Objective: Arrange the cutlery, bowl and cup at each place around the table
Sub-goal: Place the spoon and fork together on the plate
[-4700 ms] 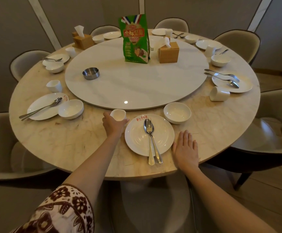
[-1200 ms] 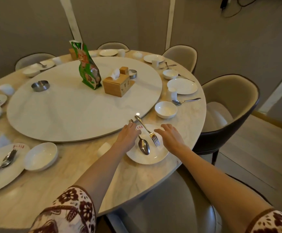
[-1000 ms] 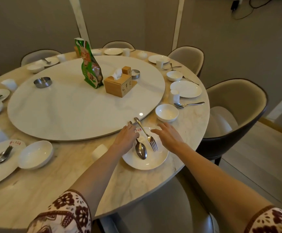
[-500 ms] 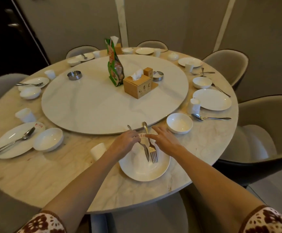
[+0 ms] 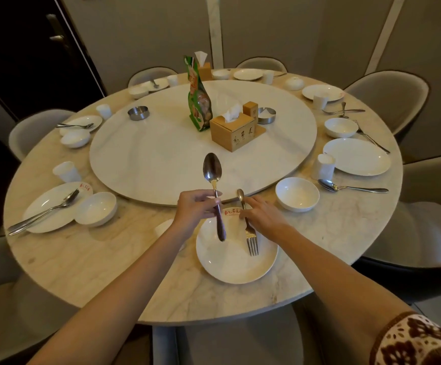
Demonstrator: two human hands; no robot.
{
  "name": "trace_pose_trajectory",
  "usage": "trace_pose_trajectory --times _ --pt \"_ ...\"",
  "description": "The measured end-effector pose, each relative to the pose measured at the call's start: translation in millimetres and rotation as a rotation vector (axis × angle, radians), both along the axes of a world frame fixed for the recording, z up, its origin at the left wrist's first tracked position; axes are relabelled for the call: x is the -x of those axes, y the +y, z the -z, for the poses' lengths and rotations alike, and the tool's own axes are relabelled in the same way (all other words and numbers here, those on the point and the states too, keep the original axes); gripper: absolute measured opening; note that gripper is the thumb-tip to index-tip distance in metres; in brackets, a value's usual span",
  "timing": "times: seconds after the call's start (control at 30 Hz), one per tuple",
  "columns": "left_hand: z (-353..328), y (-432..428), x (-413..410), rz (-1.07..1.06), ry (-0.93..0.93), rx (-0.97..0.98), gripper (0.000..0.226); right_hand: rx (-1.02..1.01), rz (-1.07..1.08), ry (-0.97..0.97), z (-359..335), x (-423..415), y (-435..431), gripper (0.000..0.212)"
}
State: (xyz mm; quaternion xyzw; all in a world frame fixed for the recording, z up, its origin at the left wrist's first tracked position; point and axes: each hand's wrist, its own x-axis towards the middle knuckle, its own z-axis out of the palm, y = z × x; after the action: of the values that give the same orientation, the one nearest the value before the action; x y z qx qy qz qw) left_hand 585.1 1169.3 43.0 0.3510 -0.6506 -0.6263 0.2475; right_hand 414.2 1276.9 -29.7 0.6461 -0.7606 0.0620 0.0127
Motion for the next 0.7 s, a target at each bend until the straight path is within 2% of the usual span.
trace_pose_trajectory --times 0.17,0.3,0.53,0.7 --pt "-2 2 -8 0.014 -0.067 -0.365 0.021 0.031 -0.005 0.054 4 -2 2 0.027" --pt "-1 1 -11 0.005 -0.061 -0.541 0.021 0.011 -0.023 0.121 7 -3 4 0.032" --pt "-2 -3 -22 -0.037 -0.099 -0.563 0.015 0.038 -0.05 0.168 -1 -8 13 0.045" --pt "-8 -6 -30 -0.07 -0.089 -0.518 0.012 0.107 -0.066 0.17 -14 -10 23 0.036"
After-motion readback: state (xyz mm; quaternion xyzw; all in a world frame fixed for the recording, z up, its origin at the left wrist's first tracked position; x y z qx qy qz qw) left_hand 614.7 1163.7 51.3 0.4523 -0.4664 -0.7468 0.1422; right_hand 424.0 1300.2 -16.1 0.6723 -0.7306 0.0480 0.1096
